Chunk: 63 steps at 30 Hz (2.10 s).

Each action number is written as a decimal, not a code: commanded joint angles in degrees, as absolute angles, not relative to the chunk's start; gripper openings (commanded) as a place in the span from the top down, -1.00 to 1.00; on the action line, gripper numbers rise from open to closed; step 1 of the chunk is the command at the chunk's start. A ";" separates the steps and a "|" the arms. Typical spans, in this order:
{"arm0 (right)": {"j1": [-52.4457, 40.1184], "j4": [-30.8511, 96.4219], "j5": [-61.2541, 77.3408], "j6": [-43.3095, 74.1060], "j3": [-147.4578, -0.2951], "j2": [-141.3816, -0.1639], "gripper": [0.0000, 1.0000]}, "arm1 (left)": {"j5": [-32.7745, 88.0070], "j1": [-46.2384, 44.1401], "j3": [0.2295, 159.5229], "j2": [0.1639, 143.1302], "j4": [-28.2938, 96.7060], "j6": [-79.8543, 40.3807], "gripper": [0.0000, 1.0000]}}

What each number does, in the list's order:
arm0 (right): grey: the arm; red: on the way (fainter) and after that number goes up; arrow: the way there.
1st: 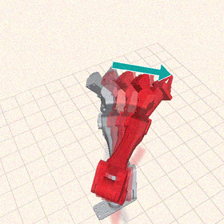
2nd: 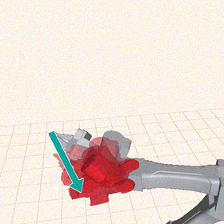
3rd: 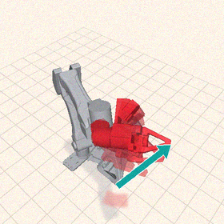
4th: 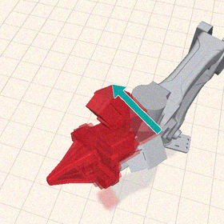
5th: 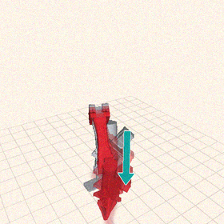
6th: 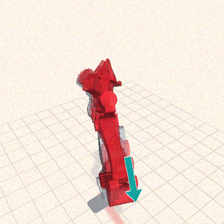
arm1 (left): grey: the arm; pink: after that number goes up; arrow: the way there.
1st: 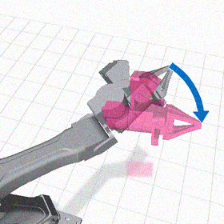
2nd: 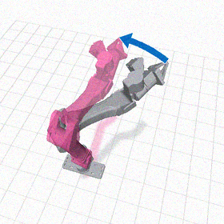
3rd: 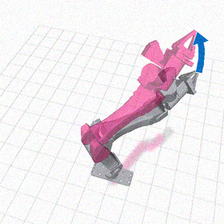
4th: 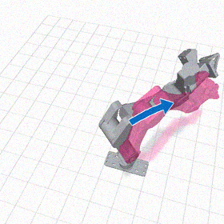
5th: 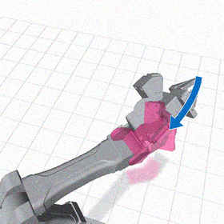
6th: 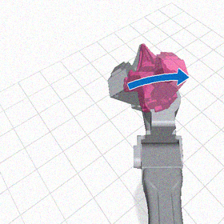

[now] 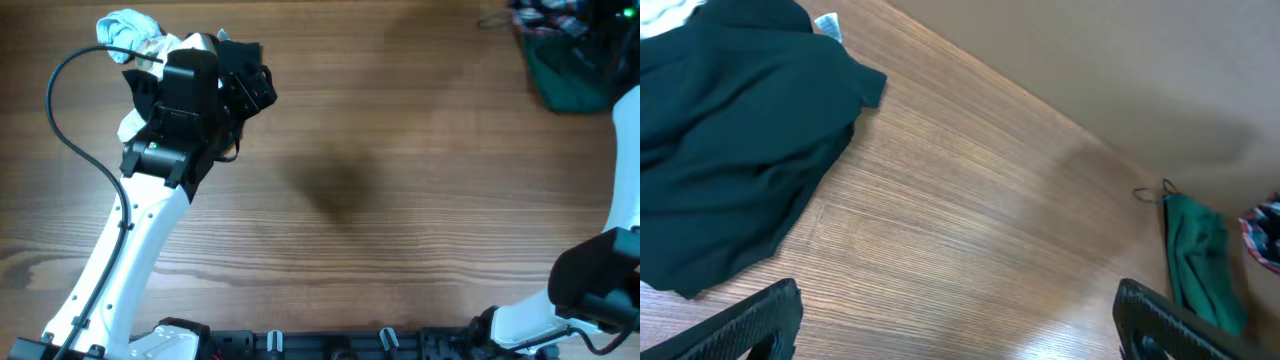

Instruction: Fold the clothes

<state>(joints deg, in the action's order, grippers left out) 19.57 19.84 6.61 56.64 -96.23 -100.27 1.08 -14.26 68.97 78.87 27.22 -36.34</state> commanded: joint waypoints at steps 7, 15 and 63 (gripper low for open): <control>23.20 1.41 3.64 66.48 -97.49 -111.35 0.91 | -0.12 -14.02 69.01 79.64 27.92 -36.29 -1.00; 26.96 -0.64 10.57 63.00 -97.38 -123.02 0.92 | -0.32 -14.02 69.01 83.33 27.59 -36.32 -0.99; 0.97 50.00 34.02 7.68 -97.38 -96.16 -1.00 | 0.54 -13.74 69.01 86.61 28.03 -36.49 -1.00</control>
